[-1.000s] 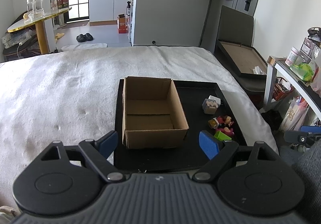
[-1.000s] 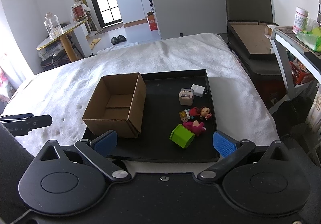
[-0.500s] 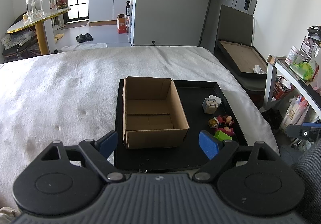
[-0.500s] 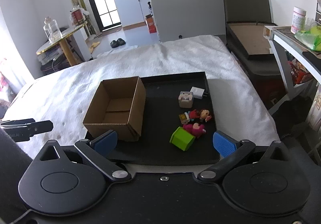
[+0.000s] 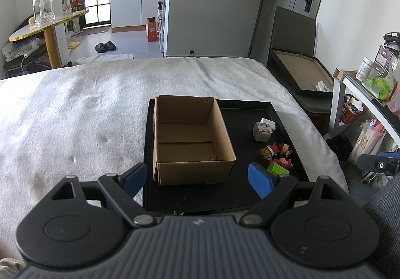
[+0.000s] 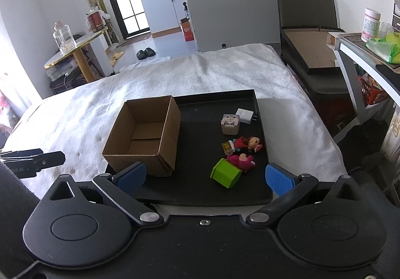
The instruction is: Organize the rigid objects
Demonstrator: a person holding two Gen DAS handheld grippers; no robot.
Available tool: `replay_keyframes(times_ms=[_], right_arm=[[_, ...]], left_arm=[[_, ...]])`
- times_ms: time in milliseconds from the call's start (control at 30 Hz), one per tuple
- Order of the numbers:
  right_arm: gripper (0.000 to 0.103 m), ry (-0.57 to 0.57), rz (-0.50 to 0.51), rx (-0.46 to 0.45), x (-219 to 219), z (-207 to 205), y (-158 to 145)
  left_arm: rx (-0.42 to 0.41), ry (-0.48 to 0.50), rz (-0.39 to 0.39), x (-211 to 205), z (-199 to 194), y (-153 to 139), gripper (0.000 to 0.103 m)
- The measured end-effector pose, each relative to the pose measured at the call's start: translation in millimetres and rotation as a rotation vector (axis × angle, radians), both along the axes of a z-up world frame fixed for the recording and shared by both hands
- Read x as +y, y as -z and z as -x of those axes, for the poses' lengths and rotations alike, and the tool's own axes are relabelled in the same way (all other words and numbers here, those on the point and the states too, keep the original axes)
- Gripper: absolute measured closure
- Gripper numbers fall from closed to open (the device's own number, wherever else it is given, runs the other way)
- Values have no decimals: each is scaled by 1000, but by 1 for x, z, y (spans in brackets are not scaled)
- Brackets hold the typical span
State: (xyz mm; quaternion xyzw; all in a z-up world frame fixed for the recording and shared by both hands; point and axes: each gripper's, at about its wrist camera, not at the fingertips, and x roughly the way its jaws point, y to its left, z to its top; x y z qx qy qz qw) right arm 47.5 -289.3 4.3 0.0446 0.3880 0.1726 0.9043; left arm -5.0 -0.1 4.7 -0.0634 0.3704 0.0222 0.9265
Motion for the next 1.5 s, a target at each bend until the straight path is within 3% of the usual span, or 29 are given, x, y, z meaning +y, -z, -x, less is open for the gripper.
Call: replay_keyframes(times_ms=[833,1500], right_arm=[[0,1,10,16,3,0,11],[0,16,26,55,-7,-30,43]], left_arm=[[0,-8,-1,8,-5,3,16],[56,-60,-20,45,-48,38,16]])
